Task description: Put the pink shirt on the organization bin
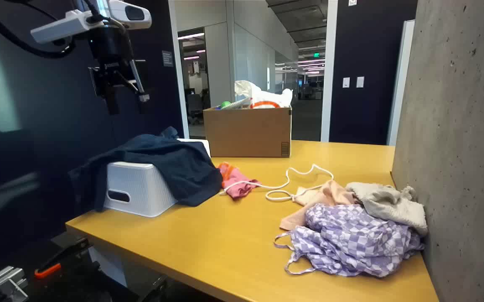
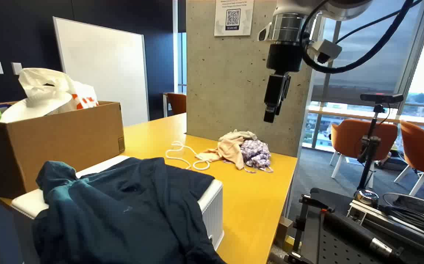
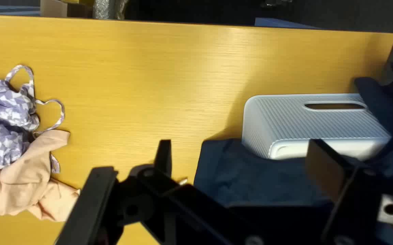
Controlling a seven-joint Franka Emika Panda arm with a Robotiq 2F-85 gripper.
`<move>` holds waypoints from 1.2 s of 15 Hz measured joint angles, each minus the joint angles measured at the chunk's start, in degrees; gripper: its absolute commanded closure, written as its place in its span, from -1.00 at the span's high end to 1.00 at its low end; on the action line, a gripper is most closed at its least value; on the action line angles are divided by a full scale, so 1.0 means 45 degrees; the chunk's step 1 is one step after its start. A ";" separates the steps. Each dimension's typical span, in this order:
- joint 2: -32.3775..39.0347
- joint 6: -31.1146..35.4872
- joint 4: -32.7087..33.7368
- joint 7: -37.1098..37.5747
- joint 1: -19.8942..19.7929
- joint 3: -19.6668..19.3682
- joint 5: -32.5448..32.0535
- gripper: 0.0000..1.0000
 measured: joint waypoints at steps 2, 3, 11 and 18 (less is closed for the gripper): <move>-0.0001 0.0000 0.0041 0.0000 0.0000 0.0000 0.0000 1.00; -0.0001 0.0000 0.0054 0.0000 0.0000 0.0000 0.0000 1.00; 0.0333 -0.0494 0.1144 -0.0395 0.0085 0.0015 0.0022 1.00; 0.5029 -0.2940 0.6110 -0.3861 -0.0112 -0.0431 -0.0072 1.00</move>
